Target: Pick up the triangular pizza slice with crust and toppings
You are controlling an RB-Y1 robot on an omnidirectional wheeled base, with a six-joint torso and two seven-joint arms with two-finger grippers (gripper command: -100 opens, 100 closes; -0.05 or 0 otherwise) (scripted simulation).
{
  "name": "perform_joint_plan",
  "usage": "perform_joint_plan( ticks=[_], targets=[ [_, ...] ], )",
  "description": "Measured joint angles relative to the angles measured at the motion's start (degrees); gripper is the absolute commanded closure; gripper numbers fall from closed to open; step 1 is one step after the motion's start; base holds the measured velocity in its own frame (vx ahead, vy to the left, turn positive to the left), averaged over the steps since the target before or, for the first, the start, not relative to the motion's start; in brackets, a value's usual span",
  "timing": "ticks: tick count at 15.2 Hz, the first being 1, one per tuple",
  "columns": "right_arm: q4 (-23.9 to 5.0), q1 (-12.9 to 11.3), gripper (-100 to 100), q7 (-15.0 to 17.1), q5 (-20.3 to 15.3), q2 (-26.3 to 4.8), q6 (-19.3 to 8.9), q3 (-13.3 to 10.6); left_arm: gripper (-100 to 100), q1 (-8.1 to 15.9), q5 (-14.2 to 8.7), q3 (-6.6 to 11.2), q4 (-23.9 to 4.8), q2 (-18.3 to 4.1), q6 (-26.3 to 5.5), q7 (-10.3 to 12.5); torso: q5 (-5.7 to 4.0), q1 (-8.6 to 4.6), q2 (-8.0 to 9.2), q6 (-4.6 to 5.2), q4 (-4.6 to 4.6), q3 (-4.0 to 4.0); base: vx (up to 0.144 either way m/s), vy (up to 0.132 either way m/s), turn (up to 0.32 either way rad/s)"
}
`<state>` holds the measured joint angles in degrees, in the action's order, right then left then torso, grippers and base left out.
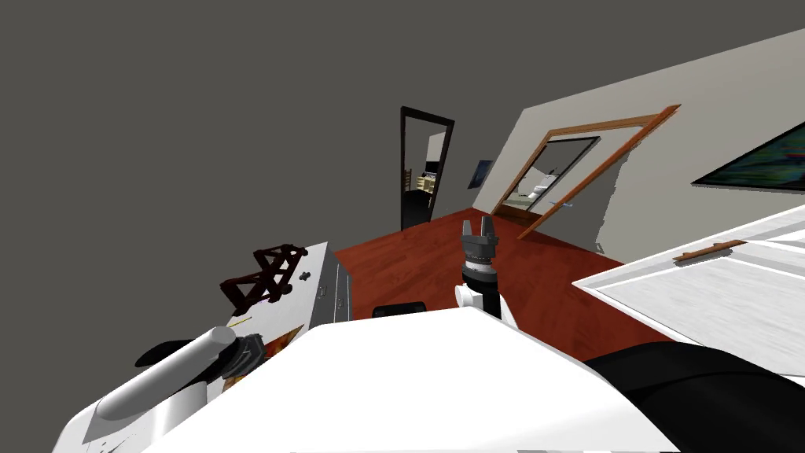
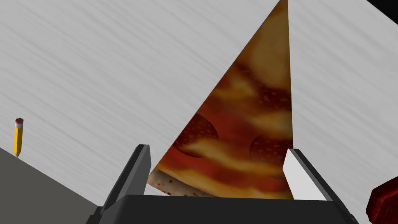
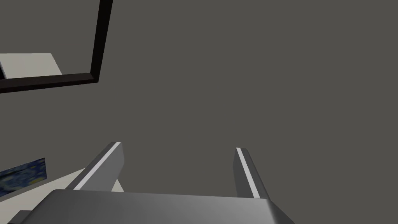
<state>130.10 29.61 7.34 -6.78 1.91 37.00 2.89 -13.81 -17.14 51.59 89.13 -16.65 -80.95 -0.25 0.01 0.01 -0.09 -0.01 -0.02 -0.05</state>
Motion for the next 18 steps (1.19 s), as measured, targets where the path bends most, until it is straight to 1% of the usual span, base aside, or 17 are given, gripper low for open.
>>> perform_joint_plan(
  ticks=[3,7,9,10,11,16,17,18],
  targets=[
    [0.0,0.0,0,0.0,0.0,0.0,0.0,0.0,-100,0.1,-0.6,1.34,-0.6,0.2,-3.5,0.0,0.0,0.01,0.01,0.0,0.0,0.0,0.01,0.027,-0.194],
    [0.0,0.0,0,0.0,0.0,0.0,0.0,0.0,-100,0.5,-1.4,3.04,-2.0,0.4,-7.7,0.1,0.0,0.01,0.02,0.01,0.0,0.01,0.008,0.026,-0.171],
    [0.0,0.0,0,0.0,0.0,0.0,0.0,0.0,-100,1.0,-1.7,3.82,-3.3,0.4,-9.7,0.2,0.0,0.02,0.01,0.0,0.0,0.01,0.005,0.024,-0.1],
    [0.0,0.0,0,0.0,0.0,0.0,0.0,0.0,-100,1.0,-1.7,3.9,-3.4,0.4,-10.1,0.2,0.0,-0.01,0.02,-0.03,0.0,0.01,-0.002,0.018,0.024],
    [0.0,0.0,0,0.0,0.0,0.0,0.0,0.0,-100,1.1,-1.6,3.58,-3.8,0.5,-9.6,0.2,0.0,-0.02,0.04,-0.04,0.0,0.02,-0.007,0.019,0.031],
    [0.0,0.0,0,0.0,0.0,0.0,0.0,0.0,-100,1.6,-1.2,2.03,-6.9,1.0,-6.0,0.5,0.0,-0.04,0.07,-0.03,0.01,0.04,-0.007,0.014,0.015],
    [0.0,0.0,0,0.0,0.0,0.0,0.0,0.0,100,1.6,-1.1,1.96,-7.0,1.0,-5.8,0.5,-0.01,-0.06,0.07,-0.03,0.01,0.04,0.0,0.0,0.0],
    [0.0,0.0,0,0.0,0.0,0.0,0.0,0.0,100,1.6,-1.1,1.96,-7.0,1.0,-5.8,0.5,-0.02,-0.08,0.06,-0.03,0.01,0.04,0.0,0.0,0.0]
  ],
)
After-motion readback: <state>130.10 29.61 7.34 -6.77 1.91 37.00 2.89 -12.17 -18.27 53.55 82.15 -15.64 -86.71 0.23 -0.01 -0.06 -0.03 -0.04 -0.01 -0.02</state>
